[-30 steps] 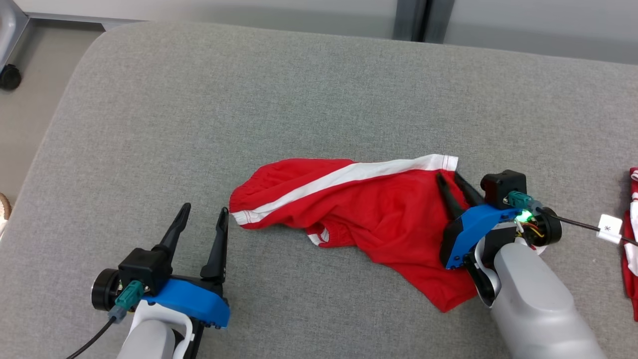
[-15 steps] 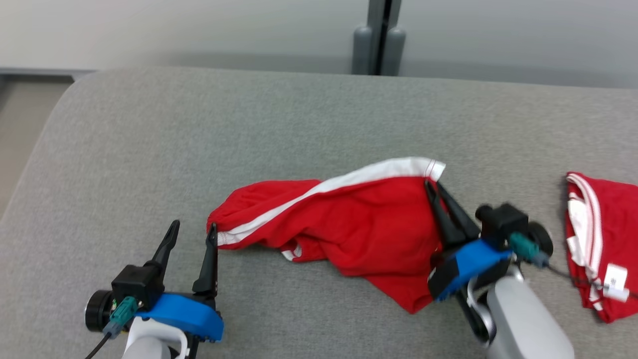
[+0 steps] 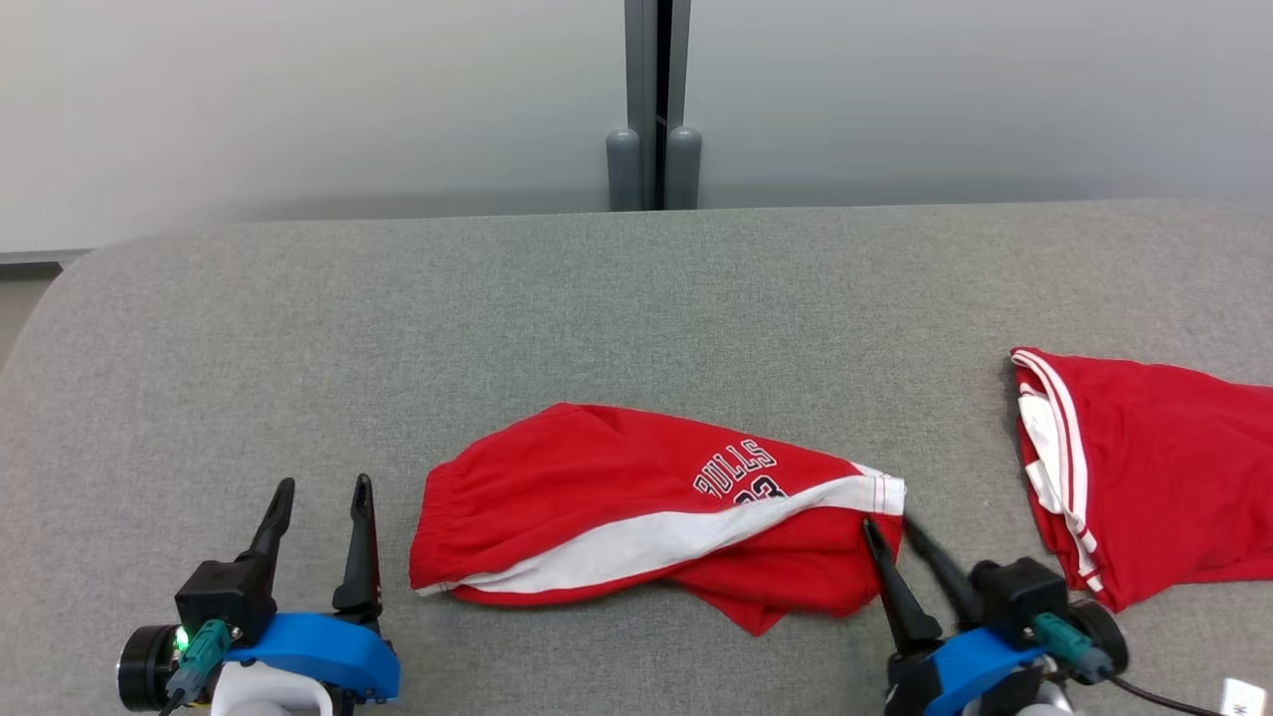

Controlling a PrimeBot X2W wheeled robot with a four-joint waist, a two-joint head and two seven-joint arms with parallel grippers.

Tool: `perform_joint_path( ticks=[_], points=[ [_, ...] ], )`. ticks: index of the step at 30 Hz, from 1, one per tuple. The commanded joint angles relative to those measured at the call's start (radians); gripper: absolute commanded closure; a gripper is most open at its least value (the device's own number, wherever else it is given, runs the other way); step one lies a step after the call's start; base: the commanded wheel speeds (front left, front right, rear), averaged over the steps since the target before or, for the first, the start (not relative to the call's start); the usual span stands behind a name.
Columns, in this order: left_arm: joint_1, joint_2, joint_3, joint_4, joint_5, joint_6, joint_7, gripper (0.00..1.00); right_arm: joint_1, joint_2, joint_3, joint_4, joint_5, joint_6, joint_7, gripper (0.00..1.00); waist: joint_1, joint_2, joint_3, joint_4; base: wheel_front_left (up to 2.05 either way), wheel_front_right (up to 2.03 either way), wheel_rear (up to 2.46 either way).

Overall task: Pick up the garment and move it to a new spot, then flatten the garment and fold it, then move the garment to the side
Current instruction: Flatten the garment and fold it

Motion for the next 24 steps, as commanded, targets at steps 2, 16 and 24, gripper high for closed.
perform_joint_path(
  ticks=[2,16,24],
  points=[
    [0.0,0.0,0.025,0.001,0.018,0.007,-0.005,0.0,-0.014,-0.004,-0.049,-0.001,-0.01,0.0,-0.014,0.0,0.0001,0.0,-0.008,-0.002,0.0,0.0,0.0],
    [0.036,-0.011,0.09,-0.044,0.074,0.006,-0.005,0.0,0.005,-0.004,-0.073,-0.194,0.071,0.0,-0.027,0.0,0.0001,0.0,-0.041,-0.015,0.0,0.0,0.0],
    [0.069,-0.023,0.05,-0.03,0.068,-0.001,-0.005,0.0,0.04,-0.004,-0.057,-0.182,0.09,0.0,-0.027,0.0,0.0001,0.0,-0.05,-0.018,0.0,0.0,0.0]
  ],
)
